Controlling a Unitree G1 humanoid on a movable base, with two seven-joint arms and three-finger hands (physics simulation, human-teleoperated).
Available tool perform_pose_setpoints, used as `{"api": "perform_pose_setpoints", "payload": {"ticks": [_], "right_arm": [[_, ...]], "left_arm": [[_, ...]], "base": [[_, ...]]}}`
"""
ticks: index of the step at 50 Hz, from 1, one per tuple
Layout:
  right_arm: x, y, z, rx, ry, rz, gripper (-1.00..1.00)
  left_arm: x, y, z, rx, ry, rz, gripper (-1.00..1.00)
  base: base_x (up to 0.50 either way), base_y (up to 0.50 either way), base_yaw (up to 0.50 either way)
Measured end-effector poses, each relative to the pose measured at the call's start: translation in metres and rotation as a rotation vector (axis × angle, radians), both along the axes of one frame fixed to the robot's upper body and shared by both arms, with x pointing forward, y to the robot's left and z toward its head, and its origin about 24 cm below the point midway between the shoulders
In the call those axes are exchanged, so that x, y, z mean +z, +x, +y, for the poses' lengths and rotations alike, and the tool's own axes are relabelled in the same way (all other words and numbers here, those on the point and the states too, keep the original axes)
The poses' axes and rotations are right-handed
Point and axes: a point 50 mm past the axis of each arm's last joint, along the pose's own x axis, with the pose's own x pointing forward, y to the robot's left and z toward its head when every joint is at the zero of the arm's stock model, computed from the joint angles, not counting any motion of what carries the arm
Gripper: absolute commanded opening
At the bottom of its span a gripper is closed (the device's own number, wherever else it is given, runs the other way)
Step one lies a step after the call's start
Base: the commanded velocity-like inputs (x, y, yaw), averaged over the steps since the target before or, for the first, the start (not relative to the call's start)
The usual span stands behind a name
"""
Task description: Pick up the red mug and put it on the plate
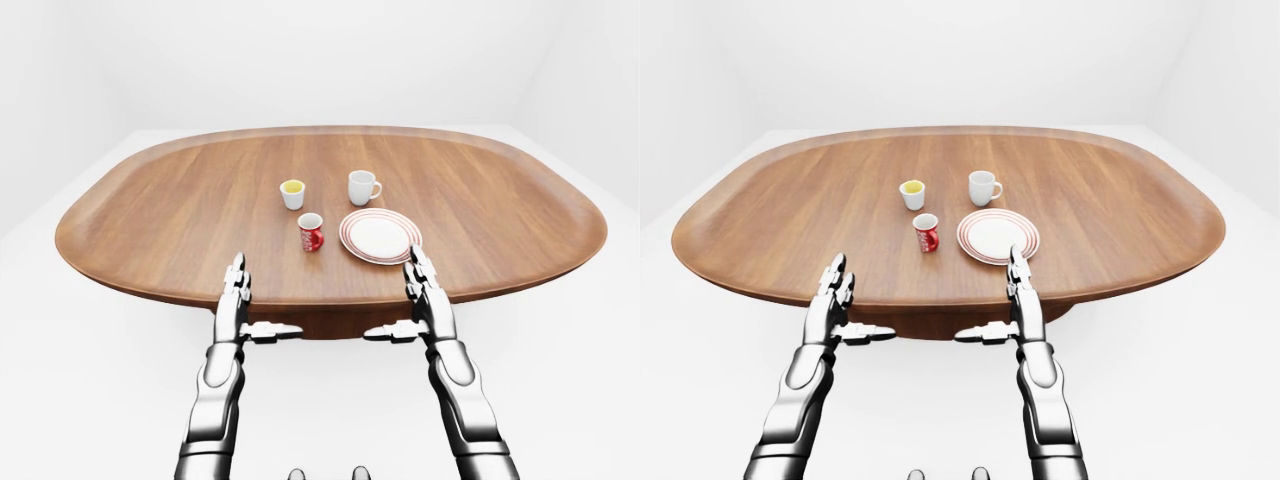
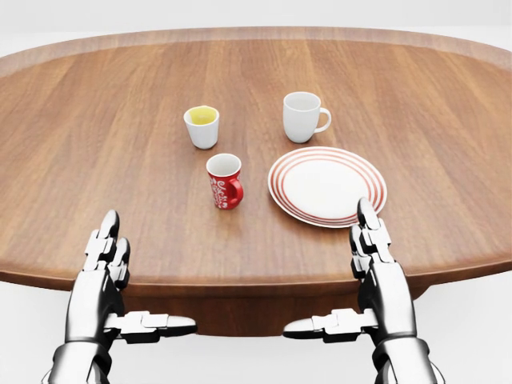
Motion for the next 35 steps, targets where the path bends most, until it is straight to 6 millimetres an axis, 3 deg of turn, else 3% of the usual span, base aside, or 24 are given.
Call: {"api": "perform_pose_setpoints", "payload": {"ticks": [14,35], "right_arm": [[0.016,0.012,-0.003,-0.02,-0.027,0.011,1.0],[0.081,0.041,-0.002,0.011,-0.074,-0.226,1.0]], "left_arm": [[0.016,0.022,0.014,0.038,0.01,0.0,1.0],[0.076,0.067,0.035,0.084,0.051,-0.155,1.0]], "base": [[0.0,0.0,0.0],[0.0,0.0,0.0]]}}
